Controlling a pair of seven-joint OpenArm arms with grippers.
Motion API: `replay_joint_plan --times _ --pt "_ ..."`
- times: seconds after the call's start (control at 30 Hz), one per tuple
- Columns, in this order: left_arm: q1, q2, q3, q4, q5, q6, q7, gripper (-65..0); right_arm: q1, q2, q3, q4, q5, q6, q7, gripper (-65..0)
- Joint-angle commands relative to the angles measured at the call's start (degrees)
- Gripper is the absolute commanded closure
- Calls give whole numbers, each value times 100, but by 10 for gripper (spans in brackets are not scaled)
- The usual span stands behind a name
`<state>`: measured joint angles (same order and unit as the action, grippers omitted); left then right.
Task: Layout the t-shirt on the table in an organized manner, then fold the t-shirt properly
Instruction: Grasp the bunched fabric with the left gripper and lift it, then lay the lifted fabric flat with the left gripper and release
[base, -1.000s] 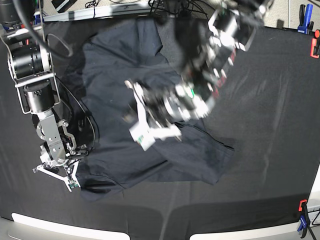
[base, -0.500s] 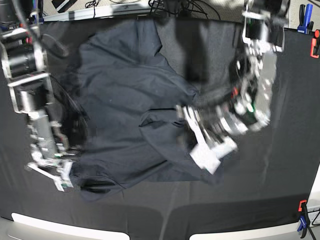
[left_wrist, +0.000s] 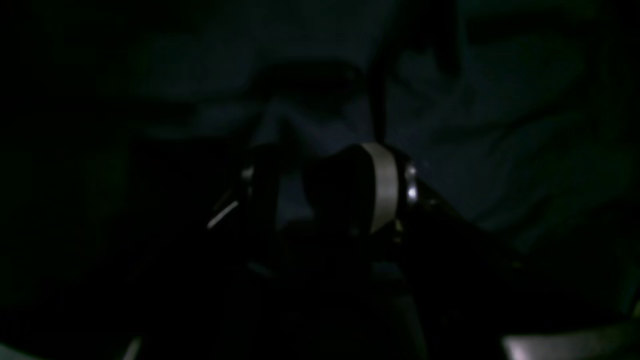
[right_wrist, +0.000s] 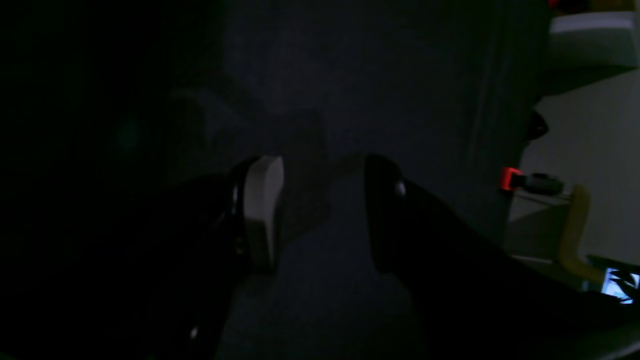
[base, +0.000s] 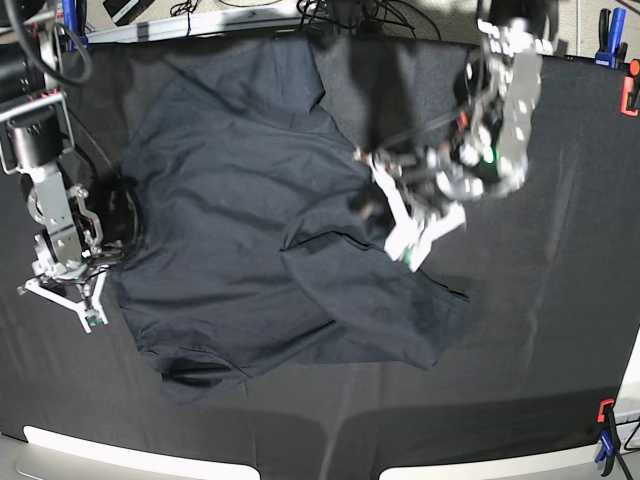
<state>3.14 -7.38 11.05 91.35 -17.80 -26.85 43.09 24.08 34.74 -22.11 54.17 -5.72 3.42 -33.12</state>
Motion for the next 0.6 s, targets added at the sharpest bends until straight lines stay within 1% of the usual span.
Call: replay_joint_plan --times 0.0,0.13,0.2,0.3,0.4,0.43,0.5,0.53,0.57 --pt "13 39 103 103 -118 -118 -136 -237 177 105 42 168 -26 -96 74 -262" --pt "146 35 621 103 -114 -131 -149 -237 179 111 42 345 -26 -96 -4 -262" --pt "98 37 721 133 -138 -131 -151 -237 179 111 42 374 -26 -96 -35 -262" --pt "-37 33 575 385 -398 -127 -4 -237 177 114 42 372 -26 -109 -37 -262" --pt "-129 35 164 916 -791 -107 66 -237 179 114 42 374 -26 -109 -37 -262" --pt "-144 39 22 1058 -828 63 59 -237 179 114 42 374 -26 -111 -37 -262" --pt "-173 39 -179 1145 -673 715 153 -237 177 114 42 372 -26 -111 -48 -262" --pt "-170 37 -223 1088 -516 918 262 -237 177 114 42 374 -26 -109 -72 -262" --pt "-166 35 -249 977 -474 984 323 -237 177 114 42 374 -26 -109 -85 -262"
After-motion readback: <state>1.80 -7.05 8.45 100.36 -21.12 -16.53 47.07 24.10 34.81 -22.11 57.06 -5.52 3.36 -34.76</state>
